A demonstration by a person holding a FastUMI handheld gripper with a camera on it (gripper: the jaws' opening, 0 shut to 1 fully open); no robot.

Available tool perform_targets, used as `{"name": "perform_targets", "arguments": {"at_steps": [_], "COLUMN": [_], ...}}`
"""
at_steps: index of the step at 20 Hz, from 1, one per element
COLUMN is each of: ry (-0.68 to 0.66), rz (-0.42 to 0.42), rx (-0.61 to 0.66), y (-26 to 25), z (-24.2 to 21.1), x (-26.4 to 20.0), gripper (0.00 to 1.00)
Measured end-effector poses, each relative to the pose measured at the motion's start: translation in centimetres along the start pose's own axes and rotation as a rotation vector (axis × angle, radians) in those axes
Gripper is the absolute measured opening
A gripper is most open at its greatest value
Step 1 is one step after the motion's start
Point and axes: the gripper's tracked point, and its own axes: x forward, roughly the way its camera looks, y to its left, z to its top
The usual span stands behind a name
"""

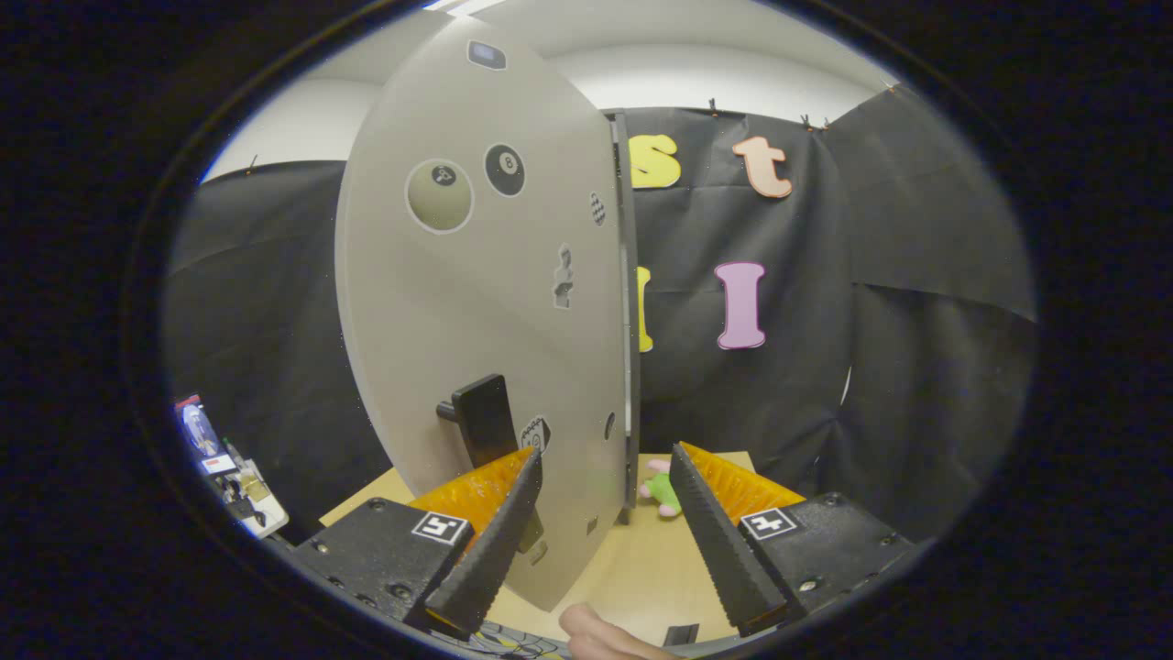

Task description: Open the shoe cabinet door, grab the shoes and put them into the shoe cabinet, then close the shoe cabinet door.

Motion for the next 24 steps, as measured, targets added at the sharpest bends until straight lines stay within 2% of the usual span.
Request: {"name": "perform_targets", "arguments": {"at_steps": [7,11,13,16,18,22,24], "ry": [0.008,0.033,0.025,0.006,0.001,0.004,0.019], "rz": [-0.043,0.011,0.002,-0.04,-0.054,-0.036,-0.023], "rx": [-0.049,-0.072,-0.081,-0.097,-0.098,-0.063,-0.039], "y": [8.9,15.6,18.4,20.7,21.7,22.2,22.0], "z": [0.8,1.1,1.5,2.1,2.4,3.0,2.8], "x": [4.0,8.7,10.8,14.1,16.1,19.2,19.3], "gripper": [0.94,0.94,0.97,0.98,0.95,0.95,0.95]}}
